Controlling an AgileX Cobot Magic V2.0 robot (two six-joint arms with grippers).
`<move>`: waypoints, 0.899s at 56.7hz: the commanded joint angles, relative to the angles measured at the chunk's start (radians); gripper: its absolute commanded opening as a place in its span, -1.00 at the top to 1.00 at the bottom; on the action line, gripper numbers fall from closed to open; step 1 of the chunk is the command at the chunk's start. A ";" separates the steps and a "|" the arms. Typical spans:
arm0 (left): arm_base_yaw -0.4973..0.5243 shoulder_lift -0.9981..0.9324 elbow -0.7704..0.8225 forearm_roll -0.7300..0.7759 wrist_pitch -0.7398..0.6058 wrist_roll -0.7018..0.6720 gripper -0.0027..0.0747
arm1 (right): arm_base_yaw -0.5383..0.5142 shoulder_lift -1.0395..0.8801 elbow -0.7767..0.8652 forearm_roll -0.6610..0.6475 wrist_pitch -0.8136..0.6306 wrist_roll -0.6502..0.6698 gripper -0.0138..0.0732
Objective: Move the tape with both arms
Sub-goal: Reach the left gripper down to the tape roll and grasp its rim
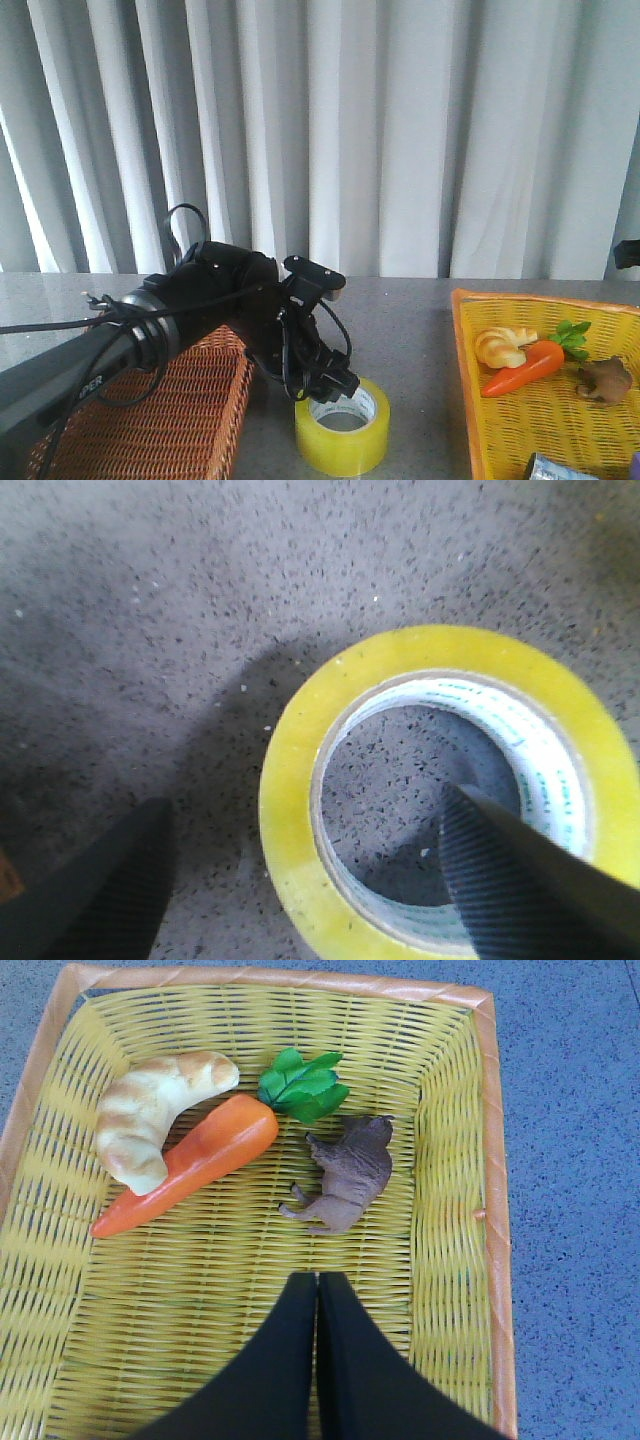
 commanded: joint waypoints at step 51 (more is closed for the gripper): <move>-0.002 -0.016 -0.035 -0.010 -0.061 -0.092 0.95 | -0.003 -0.038 -0.025 -0.007 -0.043 -0.001 0.70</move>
